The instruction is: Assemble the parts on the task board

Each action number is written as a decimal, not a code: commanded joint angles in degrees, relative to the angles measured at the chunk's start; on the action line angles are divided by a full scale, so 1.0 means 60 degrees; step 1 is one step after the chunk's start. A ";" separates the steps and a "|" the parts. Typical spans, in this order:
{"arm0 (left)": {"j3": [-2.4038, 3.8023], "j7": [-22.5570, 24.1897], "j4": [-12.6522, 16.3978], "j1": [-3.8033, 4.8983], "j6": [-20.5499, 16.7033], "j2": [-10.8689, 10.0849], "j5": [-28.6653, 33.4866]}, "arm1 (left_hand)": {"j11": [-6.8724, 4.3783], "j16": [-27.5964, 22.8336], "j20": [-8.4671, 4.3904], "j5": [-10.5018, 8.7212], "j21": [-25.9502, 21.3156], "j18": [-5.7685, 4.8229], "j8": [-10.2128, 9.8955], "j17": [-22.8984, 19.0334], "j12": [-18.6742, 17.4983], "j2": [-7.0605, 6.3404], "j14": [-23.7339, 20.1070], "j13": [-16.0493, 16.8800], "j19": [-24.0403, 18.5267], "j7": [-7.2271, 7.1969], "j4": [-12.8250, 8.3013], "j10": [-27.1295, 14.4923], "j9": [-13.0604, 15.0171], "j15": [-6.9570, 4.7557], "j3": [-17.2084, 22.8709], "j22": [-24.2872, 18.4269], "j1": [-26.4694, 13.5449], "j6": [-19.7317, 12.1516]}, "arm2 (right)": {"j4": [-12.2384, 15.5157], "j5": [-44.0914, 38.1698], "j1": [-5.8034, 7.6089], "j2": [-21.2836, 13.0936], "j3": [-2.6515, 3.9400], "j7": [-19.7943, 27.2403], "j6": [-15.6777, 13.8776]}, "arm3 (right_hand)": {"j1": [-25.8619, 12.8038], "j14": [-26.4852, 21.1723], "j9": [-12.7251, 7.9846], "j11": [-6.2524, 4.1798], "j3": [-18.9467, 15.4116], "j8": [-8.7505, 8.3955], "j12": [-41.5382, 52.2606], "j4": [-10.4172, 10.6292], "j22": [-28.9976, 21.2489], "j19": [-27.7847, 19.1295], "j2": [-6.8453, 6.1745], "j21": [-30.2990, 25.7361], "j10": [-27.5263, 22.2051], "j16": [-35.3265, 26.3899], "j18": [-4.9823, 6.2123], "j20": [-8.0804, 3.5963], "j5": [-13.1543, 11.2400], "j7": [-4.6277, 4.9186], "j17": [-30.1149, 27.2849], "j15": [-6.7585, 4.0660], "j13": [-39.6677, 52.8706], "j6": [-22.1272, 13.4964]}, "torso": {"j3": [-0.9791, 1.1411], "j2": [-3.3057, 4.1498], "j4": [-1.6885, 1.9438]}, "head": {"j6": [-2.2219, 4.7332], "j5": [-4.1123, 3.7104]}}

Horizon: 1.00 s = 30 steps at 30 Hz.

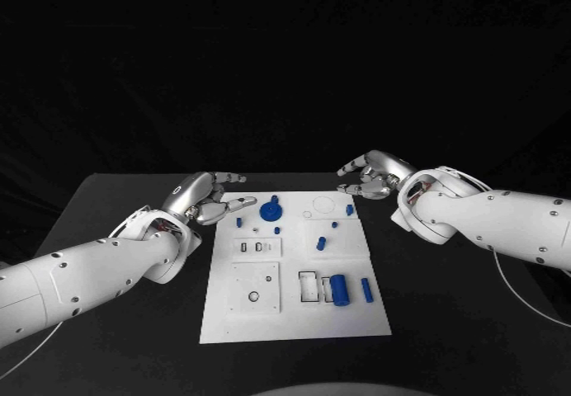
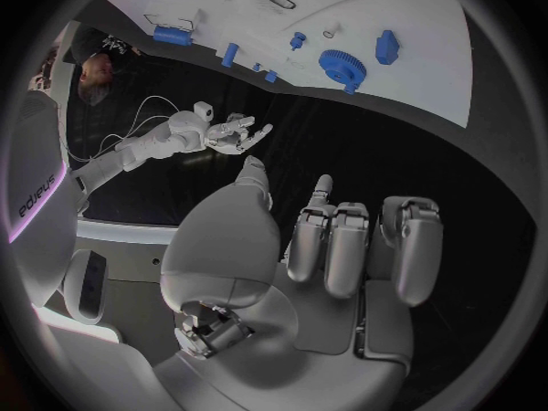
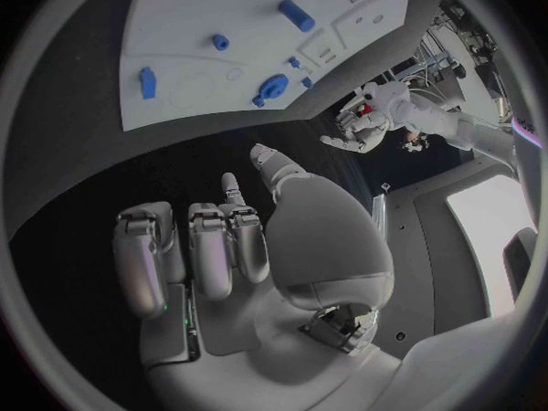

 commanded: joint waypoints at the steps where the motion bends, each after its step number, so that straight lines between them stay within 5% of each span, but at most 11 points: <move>1: 0.0004 0.0138 -0.0014 -0.0025 0.0036 0.0012 -0.0030 | 0.0007 0.0025 0.0069 -0.0022 0.0023 -0.0070 -0.0035 0.2515 0.0024 0.0071 0.0992 0.2515 0.1004 0.0020 -0.0019 0.0993 0.0003 0.0045 -0.0062 0.2515 0.0009 0.0078 | -0.0085 -0.1529 -0.0143 -0.0089 -0.0002 -0.0416 0.0586 | 0.0172 0.0997 -0.0013 -0.0124 0.0003 -0.0024 0.0027 -0.0070 0.2516 0.0982 0.0017 0.0043 0.0999 0.0039 -0.0065 -0.0092 -0.0509 -0.0049 0.2516 -0.0104 0.2512 -0.0142 | 0.0030 -0.0024 -0.0022 | -0.0001 -0.0116; 5: 0.0004 0.0145 -0.0017 -0.0051 0.0033 -0.0016 -0.0032 | 0.0007 0.0025 0.0069 -0.0022 0.0023 -0.0070 -0.0035 0.2515 0.0024 0.0071 0.0992 0.2515 0.1004 0.0020 -0.0019 0.0993 0.0003 0.0045 -0.0062 0.2515 0.0009 0.0078 | -0.0379 -0.1994 -0.0419 -0.0100 -0.0009 -0.0525 0.0632 | 0.0247 0.0997 0.0009 -0.0195 -0.0034 0.0012 0.0027 -0.0072 0.2516 0.0982 0.0075 0.0043 0.0999 0.0039 -0.0065 -0.0154 -0.0950 -0.0120 0.2516 -0.0167 0.2512 -0.0128 | 0.0060 -0.0037 -0.0048 | 0.0015 -0.0138; 15: 0.0004 0.0133 0.0006 -0.0067 0.0030 -0.0071 -0.0039 | 0.0007 0.0025 0.0069 -0.0022 0.0023 -0.0070 -0.0035 0.2515 0.0024 0.0071 0.0992 0.2515 0.1004 0.0020 -0.0019 0.0993 0.0003 0.0045 -0.0062 0.2515 0.0009 0.0078 | -0.1019 -0.2188 -0.0801 0.0213 -0.0009 -0.0603 0.0821 | 0.0179 0.0997 0.0033 -0.0213 -0.0176 0.0022 0.0027 -0.0022 0.2516 0.0982 -0.0005 0.0043 0.0999 0.0039 -0.0065 -0.0189 -0.1164 -0.0115 0.2516 -0.0197 0.2512 -0.0081 | 0.0046 -0.0032 -0.0028 | 0.0001 -0.0173; 30: 0.0004 0.0110 0.0024 -0.0069 0.0036 -0.0117 -0.0059 | 0.0006 0.0025 0.0074 -0.0017 0.0023 -0.0070 -0.0041 0.2515 0.0024 0.0097 0.0992 0.2515 0.1004 0.0019 -0.0023 0.0993 0.0001 0.0043 -0.0071 0.2515 0.0043 0.0086 | -0.1658 -0.2333 -0.0953 0.0743 -0.0002 -0.1027 0.0787 | 0.0300 0.0997 0.0019 -0.0199 -0.0147 -0.0018 0.0027 -0.0053 0.2516 0.0982 0.0098 0.0043 0.0999 0.0039 -0.0065 -0.0200 -0.1189 -0.0081 0.2516 -0.0201 0.2512 -0.0179 | 0.0038 -0.0037 -0.0014 | -0.0013 -0.0160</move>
